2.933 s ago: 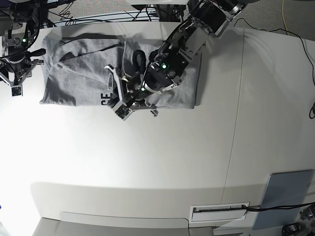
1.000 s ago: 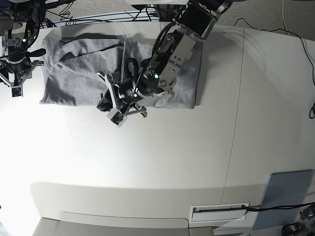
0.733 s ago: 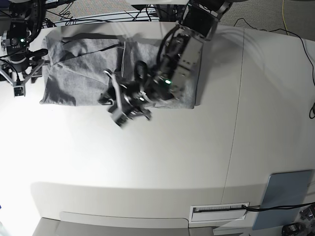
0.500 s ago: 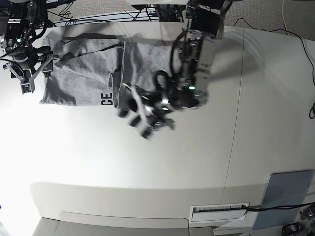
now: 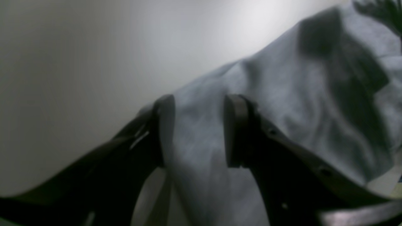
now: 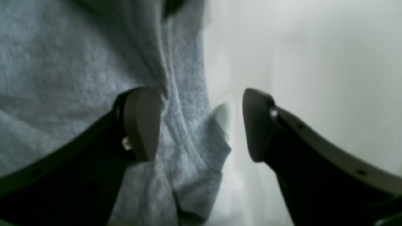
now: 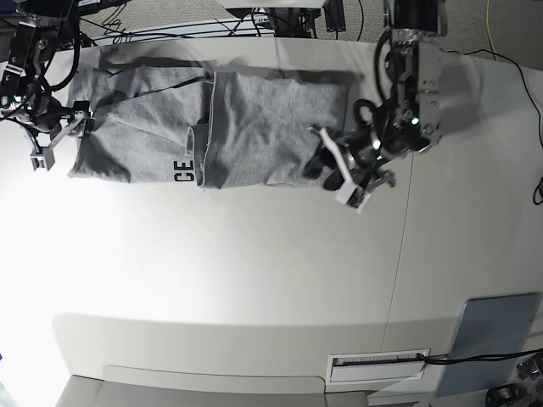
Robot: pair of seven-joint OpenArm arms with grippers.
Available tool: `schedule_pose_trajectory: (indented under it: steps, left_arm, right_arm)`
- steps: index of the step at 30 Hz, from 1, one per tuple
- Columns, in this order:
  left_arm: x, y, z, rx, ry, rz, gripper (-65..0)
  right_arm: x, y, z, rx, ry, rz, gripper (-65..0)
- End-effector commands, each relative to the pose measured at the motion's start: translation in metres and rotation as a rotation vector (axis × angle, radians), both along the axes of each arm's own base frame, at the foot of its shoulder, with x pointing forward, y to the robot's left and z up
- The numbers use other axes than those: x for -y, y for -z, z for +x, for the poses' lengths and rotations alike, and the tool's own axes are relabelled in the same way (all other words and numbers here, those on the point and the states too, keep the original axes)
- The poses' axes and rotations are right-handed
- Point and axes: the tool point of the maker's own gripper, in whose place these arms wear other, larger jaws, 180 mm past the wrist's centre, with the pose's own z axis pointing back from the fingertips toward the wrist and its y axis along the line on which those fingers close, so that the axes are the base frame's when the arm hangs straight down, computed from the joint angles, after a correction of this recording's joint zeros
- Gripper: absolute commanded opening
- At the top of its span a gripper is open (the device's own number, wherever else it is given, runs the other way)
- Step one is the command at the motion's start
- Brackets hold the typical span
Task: Fold the T-shirt properly
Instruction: 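Move the right gripper to the strip end and grasp it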
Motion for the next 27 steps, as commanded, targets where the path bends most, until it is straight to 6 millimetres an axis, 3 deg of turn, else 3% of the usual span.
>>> schedule_pose_trajectory:
  steps: [1,5,8,11,22,24,27]
  left_arm:
    - [0.0,-0.013,0.005,0.05,-0.006,-0.032,-38.1]
    - [-0.007,-0.005,-0.004,0.032,-0.014,-0.022,-38.1]
    - [-0.007,-0.003,-0.007,0.03,-0.016,-0.029,-38.1]
    - [-0.006,-0.004,-0.007,0.031,-0.016,-0.03,-38.1]
    - [-0.006,-0.004,-0.007,0.033,-0.017,-0.03,-38.1]
    - [-0.006,-0.004,-0.007,0.033,-0.017,-0.03,-38.1]
    - [-0.006,-0.004,-0.007,0.033,-0.017,-0.03,-38.1]
  right_arm:
    - [0.006,-0.008,0.01,0.028,-0.007,-0.001,-24.9]
    - [0.008,0.008,0.005,-0.023,0.014,0.046,-24.9]
    - [-0.007,0.014,-0.001,-0.054,-0.036,0.126,-24.9]
    - [-0.022,0.014,-0.005,-0.077,-0.062,0.206,-24.9]
    - [-0.039,0.01,-0.004,-0.068,-0.07,0.307,-25.1]
    - [-0.039,0.01,-0.004,-0.066,-0.069,0.307,-27.6]
    - [-0.041,0.01,-0.002,-0.054,-0.067,0.311,-37.1]
